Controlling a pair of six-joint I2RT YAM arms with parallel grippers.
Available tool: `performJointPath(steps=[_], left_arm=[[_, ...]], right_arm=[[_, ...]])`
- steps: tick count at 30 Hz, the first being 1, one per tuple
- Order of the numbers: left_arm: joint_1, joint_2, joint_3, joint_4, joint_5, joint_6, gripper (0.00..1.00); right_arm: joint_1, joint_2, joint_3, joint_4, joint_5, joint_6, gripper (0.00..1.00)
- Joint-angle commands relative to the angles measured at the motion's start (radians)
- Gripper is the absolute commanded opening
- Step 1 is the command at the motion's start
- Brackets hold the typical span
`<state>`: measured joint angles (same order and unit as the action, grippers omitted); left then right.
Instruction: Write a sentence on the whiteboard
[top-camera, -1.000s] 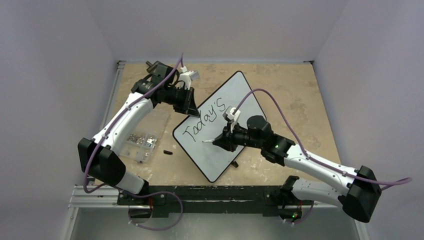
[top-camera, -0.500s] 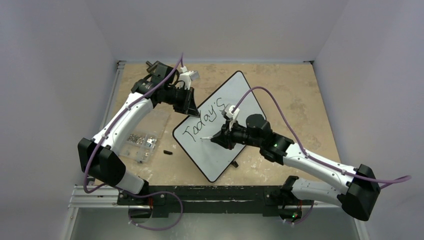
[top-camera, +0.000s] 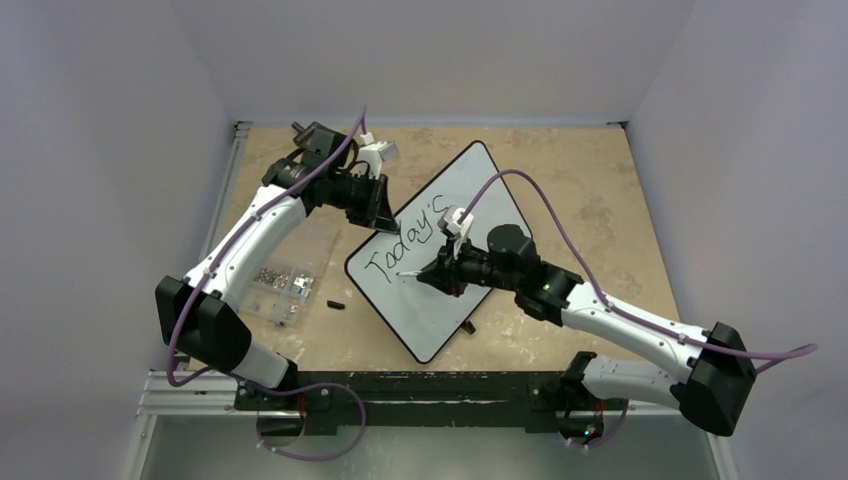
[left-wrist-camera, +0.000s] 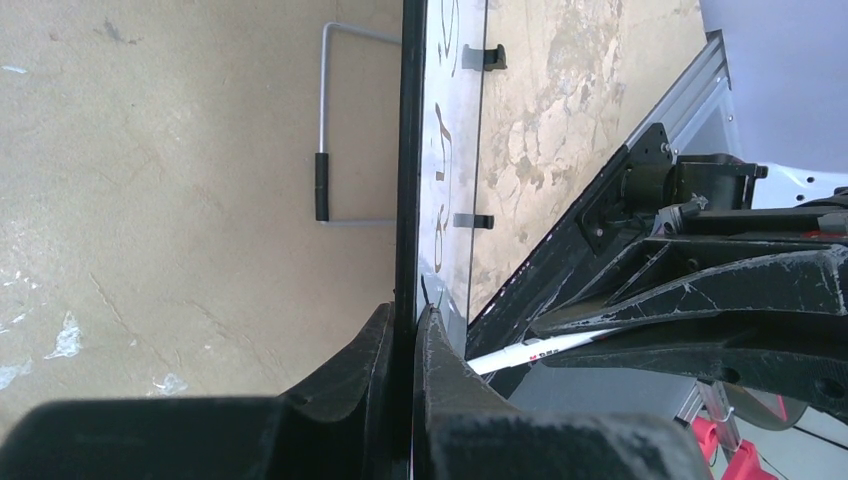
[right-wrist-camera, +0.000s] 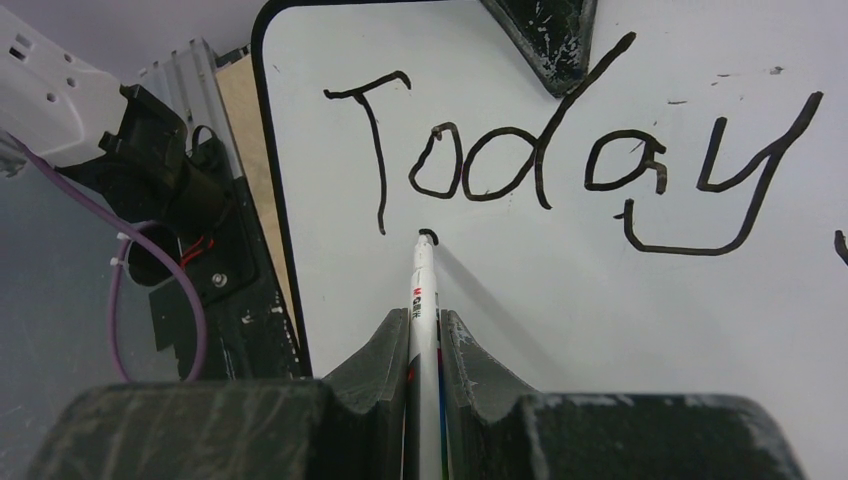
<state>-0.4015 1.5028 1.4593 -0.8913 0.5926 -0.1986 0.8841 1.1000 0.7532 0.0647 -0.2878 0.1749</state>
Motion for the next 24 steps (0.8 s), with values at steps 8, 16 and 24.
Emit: performJointPath(steps=[8, 16, 24], left_arm=[[0.010, -0.039, 0.005, 0.040, -0.134, 0.013, 0.00], [0.010, -0.041, 0.004, 0.040, -0.135, 0.012, 0.00], [0.010, -0.044, 0.003, 0.042, -0.134, 0.011, 0.00]], right_arm=[[0.031, -0.004, 0.011, -0.033, -0.004, -0.025, 0.00], [0.037, -0.033, -0.012, -0.093, 0.060, -0.008, 0.00], [0.050, -0.035, -0.008, -0.181, 0.112, 0.030, 0.00]])
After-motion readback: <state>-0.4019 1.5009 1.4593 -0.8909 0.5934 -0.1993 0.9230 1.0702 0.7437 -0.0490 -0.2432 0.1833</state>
